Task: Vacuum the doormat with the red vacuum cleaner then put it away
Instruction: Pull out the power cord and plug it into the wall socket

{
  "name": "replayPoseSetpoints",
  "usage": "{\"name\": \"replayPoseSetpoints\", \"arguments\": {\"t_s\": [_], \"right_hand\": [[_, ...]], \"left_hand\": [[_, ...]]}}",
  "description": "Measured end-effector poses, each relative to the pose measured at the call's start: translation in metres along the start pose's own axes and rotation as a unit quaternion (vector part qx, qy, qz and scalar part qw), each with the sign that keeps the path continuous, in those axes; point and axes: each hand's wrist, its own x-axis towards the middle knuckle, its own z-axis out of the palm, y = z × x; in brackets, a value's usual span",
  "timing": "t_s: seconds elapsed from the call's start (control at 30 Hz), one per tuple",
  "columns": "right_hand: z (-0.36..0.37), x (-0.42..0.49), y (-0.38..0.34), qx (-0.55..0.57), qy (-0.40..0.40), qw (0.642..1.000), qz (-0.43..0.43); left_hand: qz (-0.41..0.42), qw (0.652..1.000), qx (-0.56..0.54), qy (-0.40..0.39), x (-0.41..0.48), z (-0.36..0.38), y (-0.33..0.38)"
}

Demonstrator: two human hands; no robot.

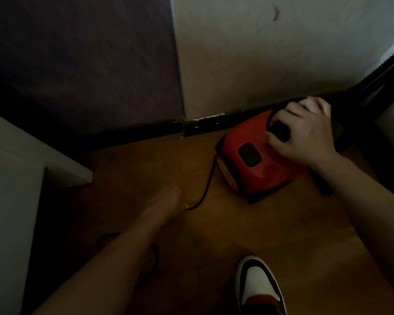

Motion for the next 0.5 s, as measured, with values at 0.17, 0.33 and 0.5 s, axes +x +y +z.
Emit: {"name": "replayPoseSetpoints", "arguments": {"t_s": [0.17, 0.33, 0.5], "right_hand": [[0.000, 0.000, -0.001, 0.002, -0.005, 1.000, 0.005], [-0.001, 0.001, -0.002, 0.004, -0.005, 1.000, 0.007], [-0.003, 0.002, -0.002, 0.001, -0.012, 1.000, 0.006]], "left_hand": [[-0.047, 0.979, -0.184, 0.079, -0.005, -0.029, -0.024], [0.035, 0.876, -0.399, 0.267, -0.036, -0.062, -0.039], [0.239, 0.794, -0.480, 0.285, -0.090, -0.099, -0.038]]}}
